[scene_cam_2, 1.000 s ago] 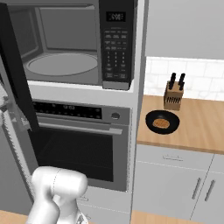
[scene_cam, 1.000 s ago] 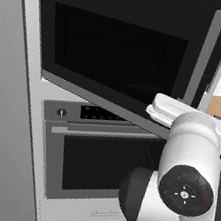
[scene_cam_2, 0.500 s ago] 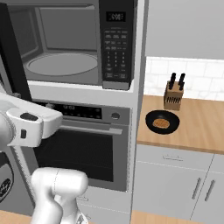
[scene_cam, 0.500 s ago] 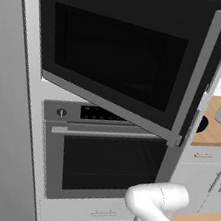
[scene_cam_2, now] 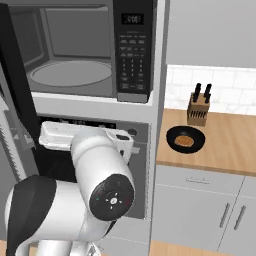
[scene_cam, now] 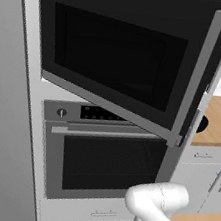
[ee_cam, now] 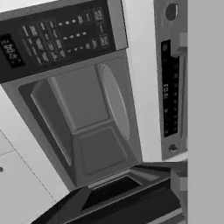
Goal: Open the microwave, place the bowl with waffle inside the microwave, then close the microwave door and turn it on.
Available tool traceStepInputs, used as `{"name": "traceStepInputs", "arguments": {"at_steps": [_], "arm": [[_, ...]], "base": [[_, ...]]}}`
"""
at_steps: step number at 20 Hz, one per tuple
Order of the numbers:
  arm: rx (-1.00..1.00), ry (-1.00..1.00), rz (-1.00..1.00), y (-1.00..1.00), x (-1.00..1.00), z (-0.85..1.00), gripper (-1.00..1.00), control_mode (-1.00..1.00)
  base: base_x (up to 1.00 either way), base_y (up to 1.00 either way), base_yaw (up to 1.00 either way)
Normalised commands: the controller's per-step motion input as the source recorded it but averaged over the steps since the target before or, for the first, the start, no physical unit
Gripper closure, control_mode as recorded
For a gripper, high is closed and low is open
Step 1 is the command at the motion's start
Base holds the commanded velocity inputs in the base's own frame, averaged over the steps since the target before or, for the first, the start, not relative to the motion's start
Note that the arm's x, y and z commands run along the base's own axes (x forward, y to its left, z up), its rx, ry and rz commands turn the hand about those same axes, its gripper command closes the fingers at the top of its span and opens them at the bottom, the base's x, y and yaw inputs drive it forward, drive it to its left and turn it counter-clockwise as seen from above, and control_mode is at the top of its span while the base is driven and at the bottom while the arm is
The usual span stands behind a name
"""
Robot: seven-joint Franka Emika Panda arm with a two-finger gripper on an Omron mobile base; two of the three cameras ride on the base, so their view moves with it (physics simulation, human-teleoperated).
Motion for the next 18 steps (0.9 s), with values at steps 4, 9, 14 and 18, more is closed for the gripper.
{"name": "traceStepInputs", "arguments": {"at_steps": [4, 9, 14, 18], "arm": [[0.06, 0.04, 0.25, 0.14, 0.88, -0.33, -1.00, -1.00], [0.00, 0.04, 0.05, 0.29, 0.74, -0.11, -1.00, -1.00], [0.00, 0.05, 0.02, 0.42, 0.58, -0.11, -1.00, -1.00], [0.00, 0.07, 0.14, 0.47, 0.34, -0.08, -1.00, -1.00]], "base": [[0.00, 0.00, 0.00], [0.00, 0.00, 0.00], [0.00, 0.00, 0.00], [0.00, 0.00, 0.00]]}}
